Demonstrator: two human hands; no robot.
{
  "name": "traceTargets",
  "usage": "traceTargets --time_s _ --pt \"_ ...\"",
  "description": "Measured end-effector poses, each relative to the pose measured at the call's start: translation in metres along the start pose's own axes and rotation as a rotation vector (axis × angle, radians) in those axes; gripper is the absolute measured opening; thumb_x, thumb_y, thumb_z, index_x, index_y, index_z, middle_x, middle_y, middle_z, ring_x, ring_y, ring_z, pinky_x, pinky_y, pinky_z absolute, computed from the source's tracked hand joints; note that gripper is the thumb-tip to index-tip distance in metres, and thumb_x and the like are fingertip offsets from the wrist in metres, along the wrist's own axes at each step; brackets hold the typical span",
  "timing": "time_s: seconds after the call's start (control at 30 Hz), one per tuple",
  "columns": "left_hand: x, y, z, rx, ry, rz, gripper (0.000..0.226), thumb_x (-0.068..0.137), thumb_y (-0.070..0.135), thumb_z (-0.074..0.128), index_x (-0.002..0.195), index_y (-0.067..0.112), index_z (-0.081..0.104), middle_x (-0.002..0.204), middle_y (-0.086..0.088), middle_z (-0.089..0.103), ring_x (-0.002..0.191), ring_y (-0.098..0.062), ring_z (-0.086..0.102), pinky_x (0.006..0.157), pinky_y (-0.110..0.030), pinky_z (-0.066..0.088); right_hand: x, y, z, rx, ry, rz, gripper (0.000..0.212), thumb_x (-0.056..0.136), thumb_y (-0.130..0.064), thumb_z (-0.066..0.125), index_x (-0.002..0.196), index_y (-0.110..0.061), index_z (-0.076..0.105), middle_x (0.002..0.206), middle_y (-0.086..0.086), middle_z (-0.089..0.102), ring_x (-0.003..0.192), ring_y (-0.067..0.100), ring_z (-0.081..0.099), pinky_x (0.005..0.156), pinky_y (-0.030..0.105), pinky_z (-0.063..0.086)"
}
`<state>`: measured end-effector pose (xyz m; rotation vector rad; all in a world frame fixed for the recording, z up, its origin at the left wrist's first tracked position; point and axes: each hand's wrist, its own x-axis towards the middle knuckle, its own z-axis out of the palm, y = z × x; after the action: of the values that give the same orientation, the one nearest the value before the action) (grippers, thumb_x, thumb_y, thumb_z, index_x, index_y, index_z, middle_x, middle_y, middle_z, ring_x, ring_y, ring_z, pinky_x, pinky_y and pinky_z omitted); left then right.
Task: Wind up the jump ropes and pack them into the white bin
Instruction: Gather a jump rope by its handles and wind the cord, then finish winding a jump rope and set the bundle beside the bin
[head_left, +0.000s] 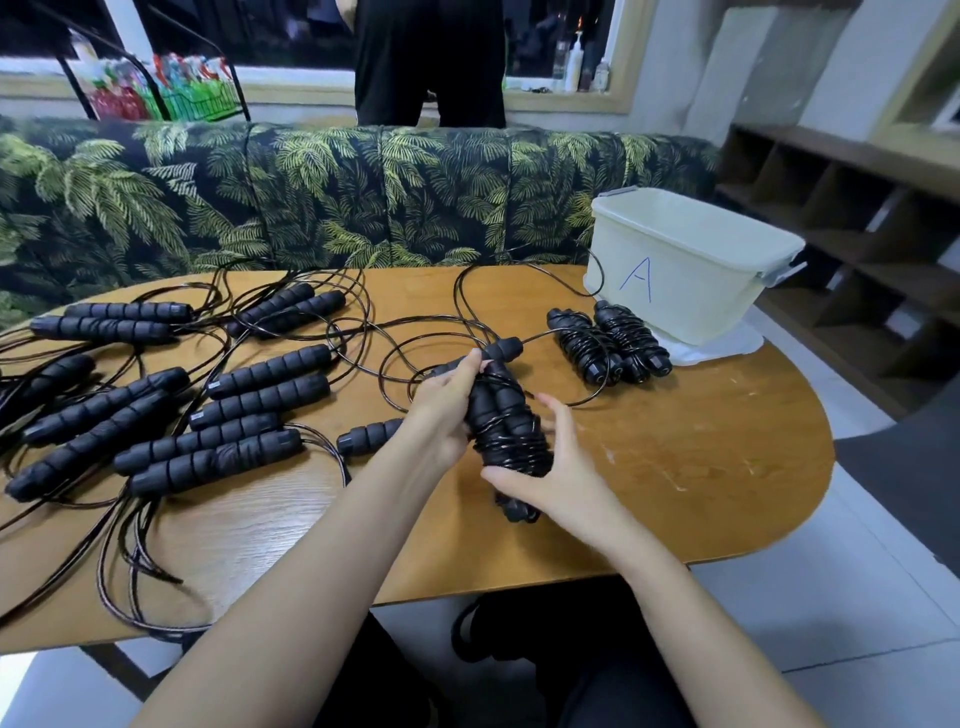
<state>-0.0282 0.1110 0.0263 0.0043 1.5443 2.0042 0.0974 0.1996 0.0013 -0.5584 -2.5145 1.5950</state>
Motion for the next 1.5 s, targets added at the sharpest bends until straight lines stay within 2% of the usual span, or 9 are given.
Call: traceTargets --time_s 0.17,0.4,0.63,0.77,0.83,0.93,1.03,1.3,1.5 --pt "0.032 0.014 0.036 0.118 -0.102 0.137 0.046 0.098 0.051 0.041 0.102 0.011 0.062 0.096 -0.006 0.067 0.084 -0.019 0.062 0.077 -0.03 0.053 0.023 0.006 -0.017 -0.573 0.233 -0.158 0.103 0.078 -0.04 0.071 0.151 -0.036 -0.002 0.146 -0.004 0.028 0.115 0.03 0.054 0.088 0.041 0.047" --pt "0.102 -0.002 -0.004 1.82 -0.141 0.558 0.069 0.095 0.03 0.053 0.15 0.043 0.012 0.153 -0.009 0.026 0.129 -0.035 0.038 0.099 -0.046 0.04 0.072 0.025 -0.062 -0.843 0.461 -0.112 0.097 0.086 -0.048 0.059 0.154 -0.024 -0.007 0.143 0.005 0.036 0.121 0.028 0.045 0.085 0.036 0.047" --pt "0.121 0.019 -0.069 2.091 0.329 0.429 0.072 0.093 0.024 0.052 0.152 0.035 0.012 0.138 -0.008 0.043 0.127 -0.029 0.041 0.099 -0.041 0.041 0.113 0.04 -0.06 -0.994 0.464 -0.134 0.099 0.074 -0.055 0.069 0.153 -0.018 0.022 0.123 0.008 0.059 0.107 0.029 0.052 0.082 0.041 0.048" --pt "0.115 0.035 -0.061 2.033 0.381 0.463 0.05 0.096 0.024 0.047 0.145 0.028 0.034 0.141 -0.008 0.041 0.127 -0.029 0.04 0.1 -0.04 0.038 0.128 0.04 -0.046 -0.994 0.536 -0.179 0.099 0.056 -0.058 0.081 0.14 -0.016 0.047 0.104 0.008 0.067 0.091 0.029 0.06 0.073 0.045 0.05" --pt "0.116 0.026 -0.024 1.572 0.287 0.628 0.043 0.097 0.035 0.049 0.137 0.021 0.048 0.137 -0.007 0.05 0.12 -0.024 0.05 0.097 -0.035 0.043 0.135 0.035 -0.04 -0.939 0.547 -0.164 0.098 0.056 -0.06 0.08 0.138 -0.016 0.048 0.105 0.006 0.068 0.092 0.028 0.061 0.074 0.046 0.05" --pt "0.107 0.01 0.044 0.705 -0.071 0.337 0.057 0.087 0.051 0.061 0.136 0.031 0.04 0.123 0.0 0.061 0.108 -0.018 0.061 0.093 -0.038 0.051 0.145 0.022 -0.039 -0.839 0.493 -0.11 0.101 0.062 -0.057 0.078 0.143 -0.016 0.035 0.123 0.005 0.062 0.108 0.028 0.056 0.084 0.047 0.046" --pt "0.119 -0.002 0.077 0.33 -0.129 0.17 0.045 0.088 0.023 0.067 0.126 0.028 0.042 0.111 0.0 0.066 0.099 -0.019 0.065 0.076 -0.033 0.056 0.151 0.023 -0.061 -0.773 0.321 -0.145 0.104 0.072 -0.065 0.065 0.152 -0.028 0.009 0.157 0.0 0.022 0.139 0.023 0.021 0.111 0.047 0.024" --pt "0.183 -0.008 0.086 0.729 0.073 0.217 0.061 0.101 0.036 0.041 0.153 0.026 0.012 0.155 -0.008 0.027 0.14 -0.03 0.03 0.112 -0.041 0.029 0.157 0.075 -0.129 -0.889 0.202 0.019 0.102 0.065 -0.084 0.05 0.147 -0.054 -0.005 0.159 -0.012 -0.019 0.145 0.04 -0.003 0.116 0.057 0.012" --pt "0.205 -0.017 0.084 0.926 0.133 0.337 0.061 0.101 0.03 0.041 0.153 0.025 0.009 0.156 -0.015 0.014 0.141 -0.037 0.021 0.112 -0.045 0.028 0.185 0.085 -0.108 -1.058 0.288 -0.05 0.092 0.064 -0.082 0.041 0.144 -0.036 0.039 0.148 -0.001 0.045 0.116 0.048 0.052 0.083 0.059 0.05"
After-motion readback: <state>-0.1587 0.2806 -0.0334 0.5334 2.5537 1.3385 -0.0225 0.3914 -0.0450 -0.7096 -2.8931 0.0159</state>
